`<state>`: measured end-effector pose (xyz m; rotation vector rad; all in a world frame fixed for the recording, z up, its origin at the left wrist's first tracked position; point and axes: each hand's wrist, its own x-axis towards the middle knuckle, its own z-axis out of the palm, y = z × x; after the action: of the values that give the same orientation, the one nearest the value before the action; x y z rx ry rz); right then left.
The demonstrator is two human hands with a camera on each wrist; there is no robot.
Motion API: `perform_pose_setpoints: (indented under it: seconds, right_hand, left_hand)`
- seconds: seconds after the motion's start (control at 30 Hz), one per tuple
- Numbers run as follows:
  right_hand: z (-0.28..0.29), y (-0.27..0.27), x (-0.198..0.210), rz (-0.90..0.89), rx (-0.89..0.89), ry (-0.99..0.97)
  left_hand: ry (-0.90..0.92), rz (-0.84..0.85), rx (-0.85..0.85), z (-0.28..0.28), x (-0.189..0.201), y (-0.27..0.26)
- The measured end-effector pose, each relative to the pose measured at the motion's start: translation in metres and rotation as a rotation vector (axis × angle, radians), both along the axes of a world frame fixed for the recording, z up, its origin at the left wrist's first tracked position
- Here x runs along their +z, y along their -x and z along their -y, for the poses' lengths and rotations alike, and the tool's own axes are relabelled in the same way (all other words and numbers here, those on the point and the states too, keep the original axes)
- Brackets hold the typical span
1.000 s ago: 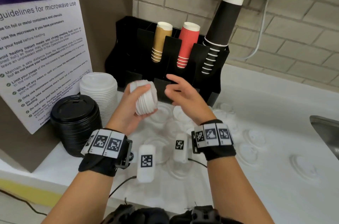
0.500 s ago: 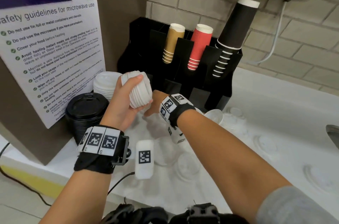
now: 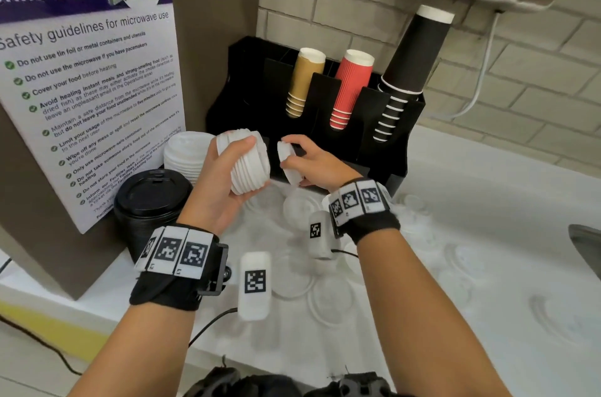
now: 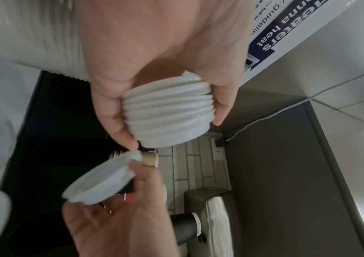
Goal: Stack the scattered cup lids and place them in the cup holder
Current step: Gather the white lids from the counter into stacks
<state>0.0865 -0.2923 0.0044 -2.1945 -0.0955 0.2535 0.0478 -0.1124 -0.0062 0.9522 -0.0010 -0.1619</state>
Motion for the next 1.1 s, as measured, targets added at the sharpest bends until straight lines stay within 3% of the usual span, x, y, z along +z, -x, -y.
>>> perform_pose_setpoints:
  seconds: [0.1,0.23,0.4,0.9,1.0,1.03,1.1]
  right_hand:
    - [0.006,0.027,0.002,0.040,-0.041,-0.326]
    - [0.006,0.050,0.008,0.115,-0.035,-0.434]
    - [0.005,0.062,0.013,0.204,0.051,-0.365]
    - [-0.005,0.056,0.017,0.210,0.164,-0.312]
    - [-0.007,0.042,0.015,0.214,0.071,-0.349]
    - [-0.008,0.034,0.013,0.214,0.007,-0.295]
    - [-0.013,0.014,0.006,0.205,-0.006,0.004]
  left_hand:
    - [-0.009,-0.021,-0.038,0.006,-0.003,0.001]
    - [-0.020,-0.032,-0.090,0.011,-0.007,0.003]
    - [-0.072,-0.019,-0.141,0.013,-0.010,0.006]
    - [-0.114,0.008,-0.160,0.013,-0.009,0.005]
    - [-0.070,0.010,-0.092,0.010,-0.006,0.001]
    - [-0.049,0.011,-0.066,0.008,-0.005,0.000]
    - [-0.023,0.021,-0.031,0.007,-0.002,-0.003]
